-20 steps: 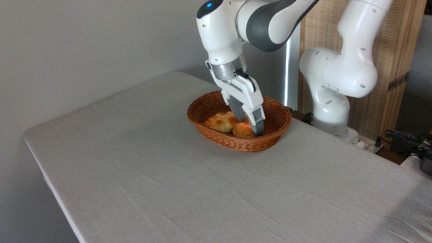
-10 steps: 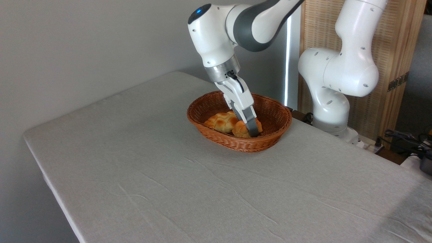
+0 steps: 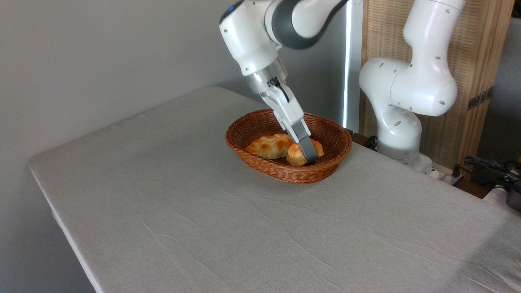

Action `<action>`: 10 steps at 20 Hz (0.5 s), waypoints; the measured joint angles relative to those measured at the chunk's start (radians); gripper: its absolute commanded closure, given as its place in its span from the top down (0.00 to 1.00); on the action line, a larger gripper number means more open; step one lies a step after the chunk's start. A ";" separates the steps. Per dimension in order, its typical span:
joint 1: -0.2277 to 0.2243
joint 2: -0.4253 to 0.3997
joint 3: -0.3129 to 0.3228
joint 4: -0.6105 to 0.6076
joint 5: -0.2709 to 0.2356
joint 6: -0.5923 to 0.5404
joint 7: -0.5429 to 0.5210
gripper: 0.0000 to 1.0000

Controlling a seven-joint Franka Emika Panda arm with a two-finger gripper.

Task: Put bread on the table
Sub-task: 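Lift the round roll out of the basket and carry it beside the basket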

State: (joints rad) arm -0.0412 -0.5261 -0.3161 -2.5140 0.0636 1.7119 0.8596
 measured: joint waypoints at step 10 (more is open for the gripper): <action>0.011 0.234 0.067 0.410 -0.181 0.153 -0.036 0.38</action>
State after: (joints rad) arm -0.0298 -0.2917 -0.2488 -2.1037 -0.1175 1.8651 0.8235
